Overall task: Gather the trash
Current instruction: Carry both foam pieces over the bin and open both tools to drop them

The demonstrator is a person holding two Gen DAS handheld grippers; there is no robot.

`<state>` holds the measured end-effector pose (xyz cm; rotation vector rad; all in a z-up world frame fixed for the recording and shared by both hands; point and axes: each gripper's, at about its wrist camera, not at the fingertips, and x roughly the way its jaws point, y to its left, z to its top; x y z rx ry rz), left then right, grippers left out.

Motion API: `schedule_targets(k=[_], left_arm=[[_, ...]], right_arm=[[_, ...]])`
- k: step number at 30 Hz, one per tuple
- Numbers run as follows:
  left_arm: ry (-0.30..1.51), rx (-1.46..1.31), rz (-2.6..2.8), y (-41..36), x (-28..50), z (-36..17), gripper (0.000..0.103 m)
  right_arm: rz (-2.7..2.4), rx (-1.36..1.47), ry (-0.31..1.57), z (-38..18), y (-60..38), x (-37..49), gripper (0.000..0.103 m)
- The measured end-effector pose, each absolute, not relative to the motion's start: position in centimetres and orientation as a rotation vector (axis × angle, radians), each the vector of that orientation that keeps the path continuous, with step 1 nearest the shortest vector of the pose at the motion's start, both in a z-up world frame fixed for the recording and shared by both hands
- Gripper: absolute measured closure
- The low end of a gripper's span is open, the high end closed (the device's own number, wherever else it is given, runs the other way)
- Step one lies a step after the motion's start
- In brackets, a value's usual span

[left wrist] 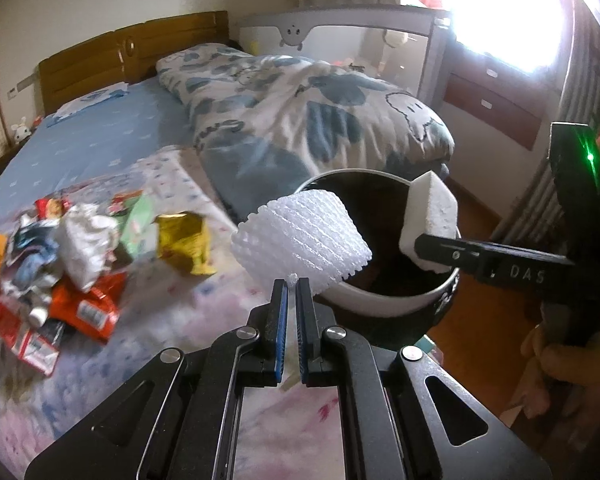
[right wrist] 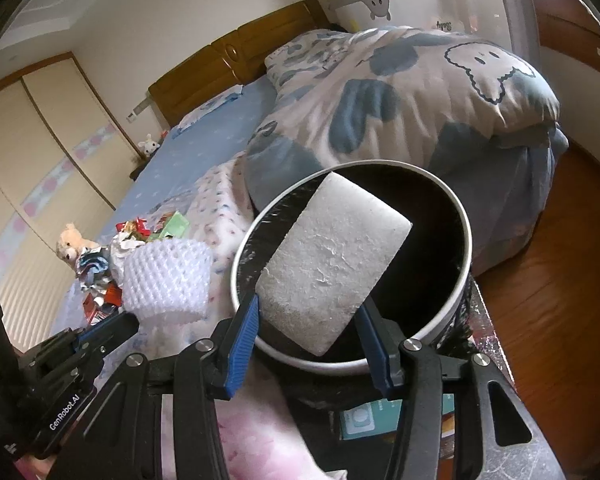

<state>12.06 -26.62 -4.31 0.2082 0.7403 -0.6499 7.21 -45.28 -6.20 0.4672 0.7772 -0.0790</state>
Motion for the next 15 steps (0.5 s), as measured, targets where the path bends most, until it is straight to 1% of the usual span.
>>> schedule_targets(k=[8, 15], left_arm=[[0.753, 0.227, -0.686, -29.9, 13.0, -4.6, 0.099], [0.773, 0.245, -0.697, -31.3, 14.2, -5.2, 0.098]], right_arm=[[-0.086, 0.471, 0.807, -6.8, -46.9, 7.8, 0.051], [-0.087, 0.47, 0.825, -7.1, -47.9, 8.8, 0.049]])
